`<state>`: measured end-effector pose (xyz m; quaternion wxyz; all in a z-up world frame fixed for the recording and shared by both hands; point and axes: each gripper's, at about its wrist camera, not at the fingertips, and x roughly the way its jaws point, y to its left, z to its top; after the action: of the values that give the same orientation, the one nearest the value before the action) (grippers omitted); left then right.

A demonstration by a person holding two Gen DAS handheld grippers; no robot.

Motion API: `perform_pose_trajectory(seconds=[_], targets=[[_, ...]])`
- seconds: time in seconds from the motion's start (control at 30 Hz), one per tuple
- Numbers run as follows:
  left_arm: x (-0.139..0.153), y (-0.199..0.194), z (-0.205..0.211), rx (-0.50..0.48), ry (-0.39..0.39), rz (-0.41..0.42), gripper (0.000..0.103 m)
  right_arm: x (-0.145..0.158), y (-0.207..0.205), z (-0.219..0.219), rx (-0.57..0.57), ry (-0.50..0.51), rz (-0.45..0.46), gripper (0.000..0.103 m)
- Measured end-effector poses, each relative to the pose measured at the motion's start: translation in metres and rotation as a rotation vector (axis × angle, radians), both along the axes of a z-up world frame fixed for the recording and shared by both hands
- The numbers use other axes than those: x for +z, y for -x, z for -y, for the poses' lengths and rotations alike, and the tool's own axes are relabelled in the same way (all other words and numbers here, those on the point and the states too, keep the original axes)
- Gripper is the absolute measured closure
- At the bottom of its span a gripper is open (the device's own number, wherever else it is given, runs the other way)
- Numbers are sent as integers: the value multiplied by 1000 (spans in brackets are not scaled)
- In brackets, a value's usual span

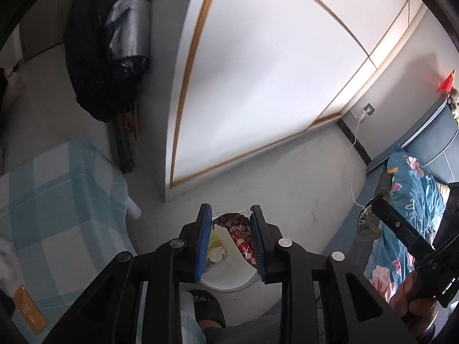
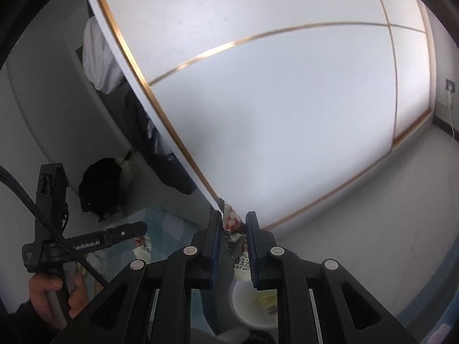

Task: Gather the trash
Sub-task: 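Carry the wrappers in both grippers over the white trash bin, then open both grippers to drop the wrapper pieces into the bin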

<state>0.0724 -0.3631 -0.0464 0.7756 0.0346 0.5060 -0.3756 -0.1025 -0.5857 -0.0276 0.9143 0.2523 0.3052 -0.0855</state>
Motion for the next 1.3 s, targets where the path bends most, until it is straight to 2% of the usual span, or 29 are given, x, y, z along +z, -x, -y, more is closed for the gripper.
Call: perform_pose_trajectory(seconds=[0.1, 0.27, 0.43, 0.6, 0.77, 0.97, 1.07, 1.2, 1.3], targets=[[-26, -4, 21, -30, -52, -28, 81, -34, -3, 8, -3, -65, -51, 87], [-54, -2, 49, -99, -138, -4, 81, -92, -11, 23, -38, -182, -134, 87], [-84, -10, 62, -121, -174, -87, 81, -144, -24, 26, -35, -259, -212, 87], [-121, -6, 88, -204, -270, -166, 81, -190, -40, 32, -49, -370, -262, 87], [-146, -2, 103, -244, -378, -224, 80, -219, -53, 29, -38, -404, -318, 87], [-163, -1, 108, -248, -443, -283, 80, -251, -59, 20, -35, -460, -375, 85], [-168, -5, 106, -229, -445, -320, 79, -258, -62, 15, -24, -480, -398, 85], [-163, -9, 101, -192, -440, -357, 79, -256, -49, 17, -36, -473, -416, 79], [-157, -7, 101, -208, -415, -373, 77, -251, -41, 20, -57, -460, -417, 70]])
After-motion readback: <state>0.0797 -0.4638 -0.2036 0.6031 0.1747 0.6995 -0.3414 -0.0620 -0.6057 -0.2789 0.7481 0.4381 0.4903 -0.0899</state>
